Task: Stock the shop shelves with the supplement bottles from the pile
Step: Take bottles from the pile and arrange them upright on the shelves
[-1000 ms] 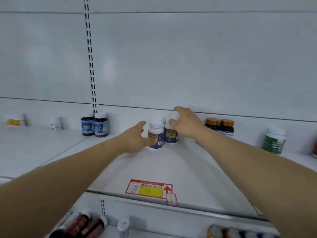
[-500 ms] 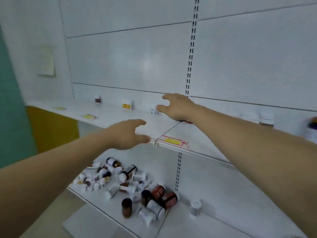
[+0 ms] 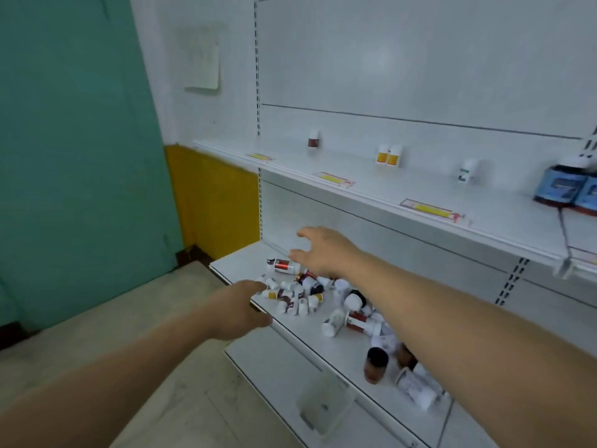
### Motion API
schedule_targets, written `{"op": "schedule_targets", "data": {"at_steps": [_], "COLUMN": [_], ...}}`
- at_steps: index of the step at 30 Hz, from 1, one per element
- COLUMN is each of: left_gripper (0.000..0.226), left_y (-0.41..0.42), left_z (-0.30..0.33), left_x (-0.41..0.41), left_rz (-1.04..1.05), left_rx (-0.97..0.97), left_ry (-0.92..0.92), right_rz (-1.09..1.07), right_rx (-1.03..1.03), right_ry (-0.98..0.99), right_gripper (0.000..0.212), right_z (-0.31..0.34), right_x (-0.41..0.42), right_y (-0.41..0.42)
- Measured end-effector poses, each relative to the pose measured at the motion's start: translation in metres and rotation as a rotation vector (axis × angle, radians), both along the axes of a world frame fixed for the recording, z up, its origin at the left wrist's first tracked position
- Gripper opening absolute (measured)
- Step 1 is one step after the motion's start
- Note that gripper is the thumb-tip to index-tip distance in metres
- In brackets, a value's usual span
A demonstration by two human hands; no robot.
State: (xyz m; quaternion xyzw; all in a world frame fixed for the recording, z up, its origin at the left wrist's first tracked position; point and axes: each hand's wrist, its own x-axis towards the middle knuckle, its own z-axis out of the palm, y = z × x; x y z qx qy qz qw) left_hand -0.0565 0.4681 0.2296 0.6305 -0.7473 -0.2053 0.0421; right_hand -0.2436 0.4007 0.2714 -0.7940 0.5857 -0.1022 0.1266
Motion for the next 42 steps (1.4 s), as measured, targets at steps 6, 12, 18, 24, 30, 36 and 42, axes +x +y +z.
{"op": "schedule_targets", "data": {"at_steps": [6,12,18,24,30,36,42], "left_gripper": [0.072,0.069,0.046,0.063,0.062,0.065,0.077], "left_y": [-0.107,-0.221,-0.317,-0.408,-0.479,-0.52,-0.536], "left_z": [-0.066,-0.117,-0.157,-0.189,-0.23,-0.295,-0.329], "left_x": [0.022,0.034,0.055,0.069,0.044,-0.005,-0.021], "left_rz": [0.005,-0.044,-0.156,-0.28,-0.452,-0.658,-0.613], "left_rx": [0.139,0.209,0.264,0.254,0.147,-0.1,-0.242], "left_ry": [0.035,-0.002,-0.028,-0.056,-0.003,-0.249,-0.42], "right_rz": [-0.161,-0.31,-0.422,-0.618,-0.766,-0.798,-0.838], "right_rx": [0.155,0.31,0.4,0.403,0.403,0.378,0.379], "right_ry": [-0.007,-0.063,-0.052,-0.114,-0.079,0.036,0.173], "right_gripper": [0.053,0.055,0.043,0.053,0.054,0.039,0.049], "right_z": [-0.09,-0.177,-0.227,-0.251,-0.281,-0.319,-0.338], "right_x": [-0.014,-0.019,-0.006,0.018,0.034,0.03,0.027], "right_y": [-0.088,-0.18,-0.232,-0.267,-0.294,-0.326,-0.346]}}
